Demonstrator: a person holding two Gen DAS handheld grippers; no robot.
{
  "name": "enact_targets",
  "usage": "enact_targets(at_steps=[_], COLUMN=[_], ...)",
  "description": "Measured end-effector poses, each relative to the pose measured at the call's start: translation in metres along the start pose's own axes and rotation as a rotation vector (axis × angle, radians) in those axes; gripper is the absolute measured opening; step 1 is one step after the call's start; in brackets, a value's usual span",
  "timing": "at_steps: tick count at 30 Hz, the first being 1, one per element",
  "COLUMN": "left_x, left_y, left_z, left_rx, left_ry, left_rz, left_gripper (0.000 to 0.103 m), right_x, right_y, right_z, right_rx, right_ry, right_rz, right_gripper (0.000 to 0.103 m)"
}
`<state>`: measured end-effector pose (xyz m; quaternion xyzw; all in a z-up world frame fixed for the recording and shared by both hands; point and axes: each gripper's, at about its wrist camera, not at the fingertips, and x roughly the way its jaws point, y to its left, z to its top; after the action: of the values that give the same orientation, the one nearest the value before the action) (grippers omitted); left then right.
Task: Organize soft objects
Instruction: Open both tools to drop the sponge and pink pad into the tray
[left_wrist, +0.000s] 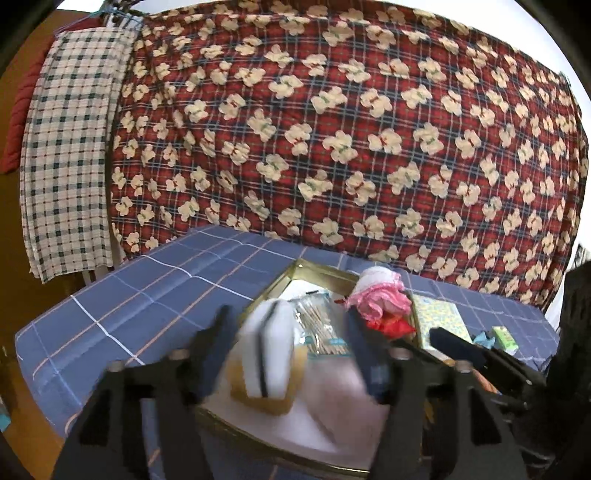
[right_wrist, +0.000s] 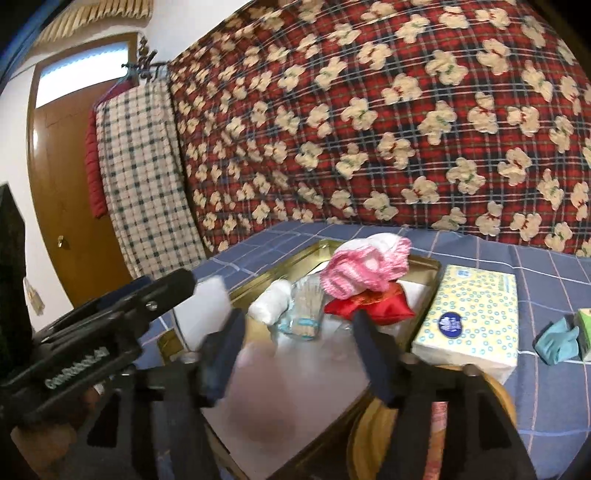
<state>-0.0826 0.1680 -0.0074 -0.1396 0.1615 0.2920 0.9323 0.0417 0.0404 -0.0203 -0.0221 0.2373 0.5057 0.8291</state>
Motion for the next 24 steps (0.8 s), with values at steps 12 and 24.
enact_targets(at_steps=[12,24], left_x=[-0.002,-0.009], left_y=[-0.017,-0.097], left_z=[-0.002,-0.012], left_rx=[0.010,0.157], left_ry=[-0.019,0.001], left_rz=[-0.024,-0.136], left_gripper=[0.085,0.091], right_x=[-0.037,-0.106], right_y=[-0.031,-0.121], right_z=[0.002,0.002], right_rx=[0.026,0.140], right_ry=[-0.051,-0.123], right_rz=[-0.056,-0.244], right_gripper=[0.067,0.073])
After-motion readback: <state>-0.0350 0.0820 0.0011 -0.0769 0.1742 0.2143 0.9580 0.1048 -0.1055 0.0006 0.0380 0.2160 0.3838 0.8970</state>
